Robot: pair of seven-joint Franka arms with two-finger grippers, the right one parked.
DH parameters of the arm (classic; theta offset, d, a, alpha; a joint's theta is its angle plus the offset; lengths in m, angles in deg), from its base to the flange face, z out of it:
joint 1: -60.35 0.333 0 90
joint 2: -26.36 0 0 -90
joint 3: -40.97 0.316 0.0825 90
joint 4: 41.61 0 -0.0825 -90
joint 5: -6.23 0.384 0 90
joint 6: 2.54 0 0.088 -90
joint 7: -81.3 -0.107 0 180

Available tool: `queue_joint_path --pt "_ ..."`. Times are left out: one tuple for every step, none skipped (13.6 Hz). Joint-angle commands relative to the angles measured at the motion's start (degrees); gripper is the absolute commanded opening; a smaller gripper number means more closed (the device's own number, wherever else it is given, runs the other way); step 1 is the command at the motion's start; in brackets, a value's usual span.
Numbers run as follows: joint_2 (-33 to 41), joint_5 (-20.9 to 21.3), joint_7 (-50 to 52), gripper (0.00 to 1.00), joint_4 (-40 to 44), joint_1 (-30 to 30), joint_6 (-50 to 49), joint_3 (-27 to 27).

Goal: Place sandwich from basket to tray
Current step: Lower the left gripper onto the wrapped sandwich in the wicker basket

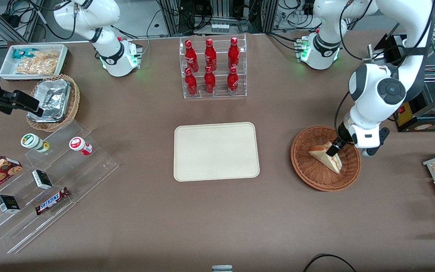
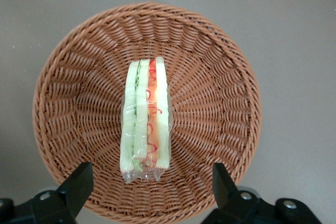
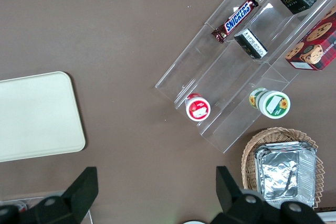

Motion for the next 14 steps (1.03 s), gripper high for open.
queue_joint_path --pt "-2.7 0.9 1.9 1.00 0.2 -0.2 2.6 -0.1" --pt "-3.6 0.8 1.8 1.00 0.2 -0.1 2.9 -0.1" --pt "-4.3 0.9 1.8 1.00 0.2 -0.1 3.0 0.0" --pt "-5.1 0.9 1.7 1.00 0.3 -0.1 3.0 0.0" --pt "-5.7 0.9 1.7 1.00 0.3 -0.1 3.0 0.0" --pt "-6.3 0.9 1.7 1.00 0.3 0.0 3.0 0.0" --pt "-6.5 0.9 1.7 1.00 0.3 0.2 3.0 0.0" --pt "-7.0 0.9 1.7 1.00 0.4 0.5 3.0 0.0" --pt "-7.5 0.9 1.7 0.93 0.5 0.5 3.1 0.0" --pt "-7.6 0.8 2.3 0.58 0.5 0.4 3.1 0.0" --pt "-7.9 0.8 2.4 0.25 0.7 0.3 3.1 0.0" --pt "-8.6 0.8 2.2 0.10 1.1 0.2 3.1 0.0" --pt "-9.1 0.9 1.9 0.07 1.8 0.1 3.1 0.0" --pt "-8.8 0.9 1.8 0.05 2.2 0.1 2.8 0.0"
